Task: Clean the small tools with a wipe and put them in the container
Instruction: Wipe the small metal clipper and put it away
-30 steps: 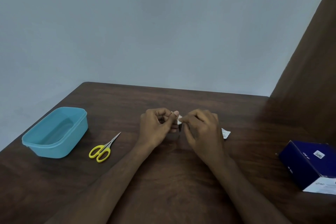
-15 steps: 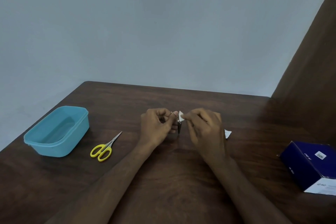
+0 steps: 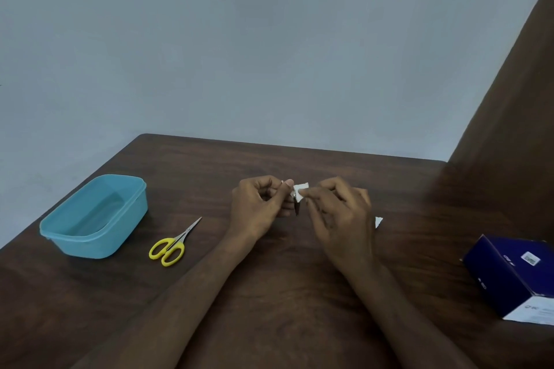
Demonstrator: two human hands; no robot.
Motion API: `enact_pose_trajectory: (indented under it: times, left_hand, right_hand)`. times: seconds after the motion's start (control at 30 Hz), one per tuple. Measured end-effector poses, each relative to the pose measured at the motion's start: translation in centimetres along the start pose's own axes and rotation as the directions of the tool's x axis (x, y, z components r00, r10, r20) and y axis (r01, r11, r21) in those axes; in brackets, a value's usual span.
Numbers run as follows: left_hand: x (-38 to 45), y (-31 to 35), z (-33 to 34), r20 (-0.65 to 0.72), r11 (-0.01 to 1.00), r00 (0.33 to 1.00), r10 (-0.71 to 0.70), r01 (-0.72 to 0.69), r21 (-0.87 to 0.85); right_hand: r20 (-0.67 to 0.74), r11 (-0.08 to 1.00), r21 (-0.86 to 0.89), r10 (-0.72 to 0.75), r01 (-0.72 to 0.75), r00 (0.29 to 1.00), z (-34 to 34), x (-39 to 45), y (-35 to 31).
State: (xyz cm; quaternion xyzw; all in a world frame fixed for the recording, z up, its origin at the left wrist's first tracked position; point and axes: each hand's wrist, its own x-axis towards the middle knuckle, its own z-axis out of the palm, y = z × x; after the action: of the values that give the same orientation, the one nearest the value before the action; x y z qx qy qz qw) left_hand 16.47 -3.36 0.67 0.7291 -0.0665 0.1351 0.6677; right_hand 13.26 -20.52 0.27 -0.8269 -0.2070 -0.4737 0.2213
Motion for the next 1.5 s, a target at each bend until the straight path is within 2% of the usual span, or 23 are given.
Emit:
enact_pose_trajectory:
  times: [0.1,0.23,0.3,0.37,0.47,0.53,0.6,0.7,0.8,0.9,1.03,1.17,1.23,1.3,1.37,1.5]
  left_hand:
    - [0.0,0.0,0.1,0.014,0.999,0.999,0.036,-0.036,0.009]
    - [0.1,-0.2,0.1,0.027,0.998,0.998,0.060,-0.060,-0.008]
    - [0.1,-0.2,0.1,0.051,0.996,0.995,0.083,-0.082,-0.016]
    - [0.0,-0.2,0.1,0.054,0.995,0.995,0.084,-0.081,-0.051]
    - [0.0,0.0,0.2,0.056,0.990,0.995,0.079,-0.072,-0.120]
    - [-0.2,0.2,0.2,0.070,0.986,0.994,0.085,-0.073,-0.150]
    - [-0.2,0.2,0.1,0.069,0.984,0.993,0.091,-0.079,-0.161]
    - [-0.1,0.2,-0.1,0.059,0.980,0.994,0.090,-0.078,-0.183]
    - [0.1,0.0,-0.4,0.080,0.975,0.991,0.104,-0.086,-0.203]
    - [0.1,-0.2,-0.3,0.111,0.981,0.985,0.133,-0.115,-0.155]
    - [0.2,-0.5,-0.2,0.178,0.988,0.975,0.135,-0.117,-0.105]
    - [0.5,-1.4,0.1,0.106,0.951,0.949,0.297,-0.303,0.052]
    - [0.6,-1.3,0.0,0.054,0.950,0.951,0.306,-0.308,0.047]
    - [0.6,-1.1,-0.1,0.018,0.965,0.965,0.261,-0.261,0.030]
    - [0.5,-0.9,-0.1,0.032,0.974,0.973,0.227,-0.228,0.014]
    - [0.1,-0.8,0.2,0.183,0.957,0.948,0.259,-0.277,0.082]
  right_hand:
    - [0.130,0.998,-0.042,0.059,-0.054,0.990,0.6,-0.4,0.4]
    - [0.072,0.988,0.002,0.151,-0.152,0.986,0.4,-0.1,0.4]
    - [0.116,0.987,0.029,0.151,-0.155,0.982,0.5,-0.3,0.3]
    - [0.117,0.969,0.068,0.230,-0.238,0.966,0.6,-0.3,0.2]
    - [0.064,0.856,0.235,0.460,-0.461,0.886,0.7,0.0,0.2]
    - [0.158,0.733,0.358,0.563,-0.578,0.811,1.1,0.0,-0.1]
    - [0.306,0.570,0.501,0.588,-0.651,0.749,1.3,0.0,-0.4]
    - [0.443,0.438,0.599,0.516,-0.670,0.733,1.1,0.1,-0.7]
    - [0.501,0.445,0.576,0.470,-0.685,0.727,1.3,0.0,-0.7]
    - [0.449,0.495,0.559,0.494,-0.665,0.745,1.6,-0.2,-0.5]
    - [0.354,0.458,0.587,0.596,-0.667,0.721,1.5,0.1,0.0]
    - [0.355,0.483,0.558,0.596,-0.674,0.720,1.5,-0.1,0.2]
    - [0.356,0.459,0.581,0.599,-0.672,0.717,1.6,0.0,0.1]
    - [0.345,0.405,0.615,0.633,-0.676,0.693,1.5,0.1,0.1]
    - [0.330,0.326,0.648,0.694,-0.688,0.640,1.4,0.2,0.4]
    - [0.345,0.171,0.680,0.783,-0.713,0.517,1.4,0.5,0.8]
